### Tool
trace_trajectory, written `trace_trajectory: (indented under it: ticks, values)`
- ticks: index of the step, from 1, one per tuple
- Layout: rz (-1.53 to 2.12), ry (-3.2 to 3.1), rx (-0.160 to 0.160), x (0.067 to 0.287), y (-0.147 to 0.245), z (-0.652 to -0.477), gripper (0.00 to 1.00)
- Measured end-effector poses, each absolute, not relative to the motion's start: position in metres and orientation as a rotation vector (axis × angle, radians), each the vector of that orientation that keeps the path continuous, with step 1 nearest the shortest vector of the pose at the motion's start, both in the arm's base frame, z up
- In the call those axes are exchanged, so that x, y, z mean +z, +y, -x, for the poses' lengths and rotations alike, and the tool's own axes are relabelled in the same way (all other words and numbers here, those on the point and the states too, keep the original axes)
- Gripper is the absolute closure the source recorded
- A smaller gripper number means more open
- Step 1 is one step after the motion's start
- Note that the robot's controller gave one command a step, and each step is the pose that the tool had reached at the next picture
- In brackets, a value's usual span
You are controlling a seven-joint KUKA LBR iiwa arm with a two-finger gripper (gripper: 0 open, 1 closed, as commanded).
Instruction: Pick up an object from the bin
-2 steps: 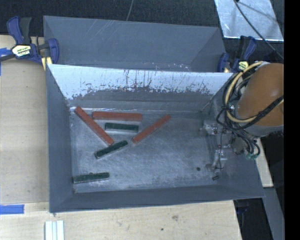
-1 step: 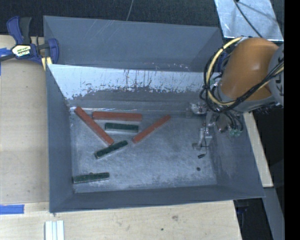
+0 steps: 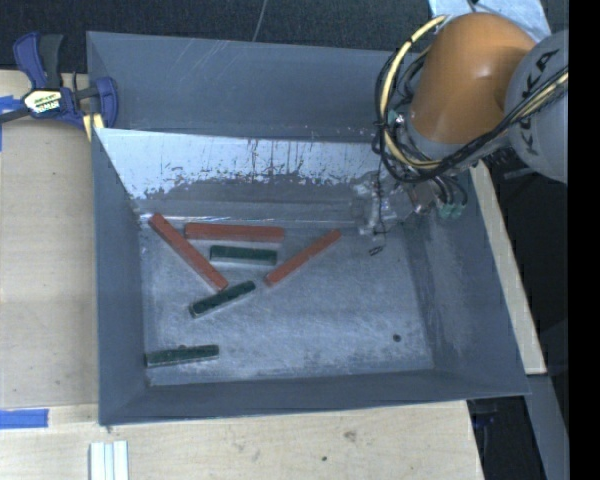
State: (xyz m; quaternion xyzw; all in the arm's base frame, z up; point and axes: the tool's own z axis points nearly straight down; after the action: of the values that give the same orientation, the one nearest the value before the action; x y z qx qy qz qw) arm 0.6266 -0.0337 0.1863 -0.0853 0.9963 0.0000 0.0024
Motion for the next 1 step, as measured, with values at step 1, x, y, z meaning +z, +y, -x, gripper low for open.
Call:
trace_trajectory:
  ticks: [1]
  values:
    - [0.269, 3.125, -0.001, 0.1863, -0.0339, -0.6265, 0.0]
